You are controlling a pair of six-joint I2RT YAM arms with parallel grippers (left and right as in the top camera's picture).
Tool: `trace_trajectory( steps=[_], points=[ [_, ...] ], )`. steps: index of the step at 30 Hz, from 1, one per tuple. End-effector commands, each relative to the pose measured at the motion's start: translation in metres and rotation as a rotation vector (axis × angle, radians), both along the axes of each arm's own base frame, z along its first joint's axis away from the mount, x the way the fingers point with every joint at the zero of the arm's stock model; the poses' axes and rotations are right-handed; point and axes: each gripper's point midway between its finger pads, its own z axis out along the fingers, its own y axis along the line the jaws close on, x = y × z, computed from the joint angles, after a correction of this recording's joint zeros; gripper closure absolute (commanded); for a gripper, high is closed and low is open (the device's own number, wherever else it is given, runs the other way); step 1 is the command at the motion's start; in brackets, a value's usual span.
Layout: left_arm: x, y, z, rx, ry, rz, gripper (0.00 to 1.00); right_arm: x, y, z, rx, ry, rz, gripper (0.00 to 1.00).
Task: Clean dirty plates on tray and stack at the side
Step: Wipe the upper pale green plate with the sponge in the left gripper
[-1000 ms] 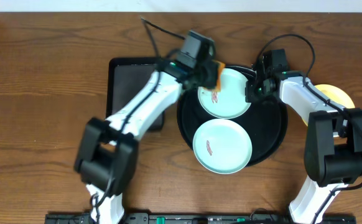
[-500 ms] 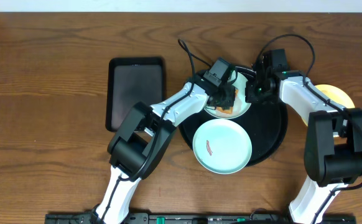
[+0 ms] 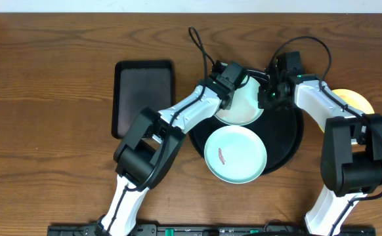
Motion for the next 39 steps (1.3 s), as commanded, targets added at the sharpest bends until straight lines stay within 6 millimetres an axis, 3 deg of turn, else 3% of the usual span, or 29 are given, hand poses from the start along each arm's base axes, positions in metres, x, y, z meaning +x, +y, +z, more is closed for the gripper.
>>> trace_trajectory(
  steps=[1, 5, 9, 12, 15, 18, 20, 24, 28, 31, 39],
  points=[
    [-0.003, 0.022, -0.025, 0.027, 0.053, 0.079, 0.92, -0.014, -0.006, -0.019, -0.034, 0.066, 0.001, 0.99],
    [-0.019, -0.023, -0.029, -0.269, 0.187, 0.13, 0.92, -0.015, -0.006, -0.019, -0.034, 0.069, 0.001, 0.99],
    [-0.031, -0.074, -0.017, -0.512, 0.278, 0.086, 0.92, -0.015, -0.006, -0.019, -0.034, 0.069, 0.001, 0.99],
    [-0.042, -0.097, -0.011, -0.581, 0.307, 0.06, 0.92, -0.015, -0.006, -0.019, -0.034, 0.069, 0.001, 0.99],
    [-0.053, -0.107, -0.011, -0.571, 0.318, 0.031, 0.92, -0.015, -0.006, -0.019, -0.034, 0.069, 0.001, 0.99],
    [-0.053, -0.094, -0.018, -0.511, 0.314, 0.059, 0.92, -0.015, -0.006, -0.019, -0.034, 0.069, 0.001, 0.99],
    [-0.047, -0.072, -0.025, -0.433, 0.289, 0.101, 0.92, -0.015, -0.006, -0.019, -0.034, 0.069, 0.001, 0.99],
    [-0.024, -0.013, -0.033, -0.191, 0.185, 0.121, 0.92, -0.015, -0.006, -0.019, -0.034, 0.069, 0.001, 0.99],
    [0.002, 0.042, -0.025, 0.068, 0.047, 0.127, 0.93, -0.015, -0.006, -0.019, -0.034, 0.069, 0.001, 0.99],
    [0.015, 0.051, -0.018, 0.126, -0.009, 0.098, 0.93, -0.015, -0.006, -0.019, -0.034, 0.069, 0.001, 0.99],
    [0.041, 0.05, 0.002, 0.173, -0.139, 0.048, 0.92, -0.015, -0.006, -0.019, -0.034, 0.073, 0.001, 0.99]
  ],
)
